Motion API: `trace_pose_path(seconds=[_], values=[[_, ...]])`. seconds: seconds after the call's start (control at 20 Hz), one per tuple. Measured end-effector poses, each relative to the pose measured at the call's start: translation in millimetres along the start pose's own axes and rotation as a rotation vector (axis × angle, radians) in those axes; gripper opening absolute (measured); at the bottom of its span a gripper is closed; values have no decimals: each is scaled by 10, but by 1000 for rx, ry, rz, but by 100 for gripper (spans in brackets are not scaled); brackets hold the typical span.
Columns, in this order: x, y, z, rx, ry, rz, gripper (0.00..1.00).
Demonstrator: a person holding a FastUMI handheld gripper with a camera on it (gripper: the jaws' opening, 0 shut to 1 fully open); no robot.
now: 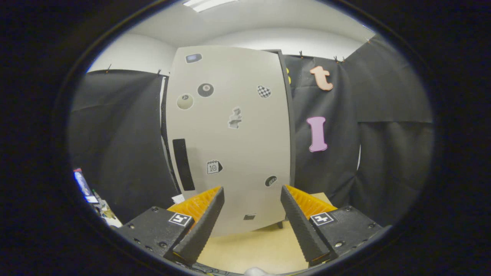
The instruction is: Open the shoe cabinet door, grab the shoes and put them into the shoe cabinet, then close the shoe cabinet door.
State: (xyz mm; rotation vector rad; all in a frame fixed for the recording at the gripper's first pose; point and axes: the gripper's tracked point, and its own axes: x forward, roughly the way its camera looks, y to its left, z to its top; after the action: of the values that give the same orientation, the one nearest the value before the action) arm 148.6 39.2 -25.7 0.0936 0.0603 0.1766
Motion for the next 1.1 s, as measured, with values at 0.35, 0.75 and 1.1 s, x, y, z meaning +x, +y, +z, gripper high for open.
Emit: trace_pose_path(seconds=[0.35, 0.75, 1.1], values=[[-392, 20, 213, -7, -45, -102, 97], [-930, -223, 176, 16, -14, -258, 97], [-1294, -266, 178, 5, -25, -279, 97]])
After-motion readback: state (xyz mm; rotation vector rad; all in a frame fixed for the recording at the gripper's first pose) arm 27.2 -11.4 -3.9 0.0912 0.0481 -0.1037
